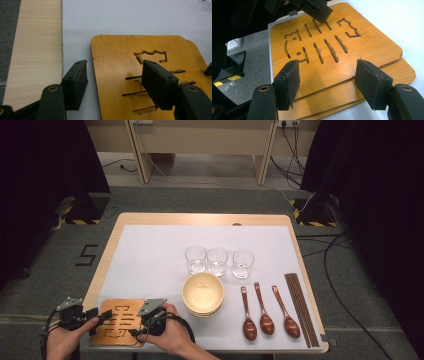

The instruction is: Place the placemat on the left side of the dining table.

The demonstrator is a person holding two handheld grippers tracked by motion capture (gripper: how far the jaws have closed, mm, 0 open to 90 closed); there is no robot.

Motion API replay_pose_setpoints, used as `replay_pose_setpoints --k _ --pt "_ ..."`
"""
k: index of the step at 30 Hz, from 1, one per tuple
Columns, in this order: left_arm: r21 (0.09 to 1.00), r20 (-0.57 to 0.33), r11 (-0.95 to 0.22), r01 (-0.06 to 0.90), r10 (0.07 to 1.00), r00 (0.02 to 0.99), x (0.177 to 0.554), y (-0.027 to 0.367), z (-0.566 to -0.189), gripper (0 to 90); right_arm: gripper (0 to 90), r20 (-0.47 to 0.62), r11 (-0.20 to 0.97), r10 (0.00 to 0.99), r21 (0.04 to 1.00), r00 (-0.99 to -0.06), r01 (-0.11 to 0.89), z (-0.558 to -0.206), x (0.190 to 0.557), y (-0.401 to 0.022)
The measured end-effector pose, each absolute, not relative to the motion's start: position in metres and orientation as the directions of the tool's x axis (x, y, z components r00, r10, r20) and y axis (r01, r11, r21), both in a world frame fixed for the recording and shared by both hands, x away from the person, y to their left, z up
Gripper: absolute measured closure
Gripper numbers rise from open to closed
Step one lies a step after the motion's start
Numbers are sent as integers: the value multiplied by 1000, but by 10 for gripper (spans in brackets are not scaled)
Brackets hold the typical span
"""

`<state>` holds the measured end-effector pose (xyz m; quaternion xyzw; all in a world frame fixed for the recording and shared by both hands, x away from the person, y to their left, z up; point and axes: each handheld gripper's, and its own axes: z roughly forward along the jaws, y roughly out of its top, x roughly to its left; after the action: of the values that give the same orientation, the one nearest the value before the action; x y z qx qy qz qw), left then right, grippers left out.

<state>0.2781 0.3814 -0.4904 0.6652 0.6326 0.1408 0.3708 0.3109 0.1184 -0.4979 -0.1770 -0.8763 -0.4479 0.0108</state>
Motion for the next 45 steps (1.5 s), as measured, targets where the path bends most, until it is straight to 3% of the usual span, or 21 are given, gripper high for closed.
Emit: replay_pose_setpoints --k 9,16,20,25,28,35,40,45 --pt "651 -341 137 747 931 127 278 384 -487 417 353 161 545 290 783 -943 301 -498 309 122" --pt "700 -386 201 685 914 126 275 385 -465 468 348 164 551 279 780 -946 297 -498 310 122" --pt "706 -495 290 645 855 156 271 382 -450 519 348 167 548 276 781 -946 298 -498 311 122" --pt "717 -506 283 637 839 198 270 371 -444 578 346 174 547 271 781 -947 300 -498 311 121" --pt "690 -563 303 658 795 224 271 365 -446 644 346 178 545 268 782 -947 302 -499 312 121" --pt "677 -580 320 663 786 214 274 362 -452 824 373 183 539 273 784 -944 308 -499 312 121" --pt "682 -598 330 653 766 237 273 358 -445 857 391 192 515 278 797 -941 315 -497 312 118" --pt "730 -542 295 617 800 258 271 357 -434 858 401 190 485 284 817 -940 312 -488 311 112"
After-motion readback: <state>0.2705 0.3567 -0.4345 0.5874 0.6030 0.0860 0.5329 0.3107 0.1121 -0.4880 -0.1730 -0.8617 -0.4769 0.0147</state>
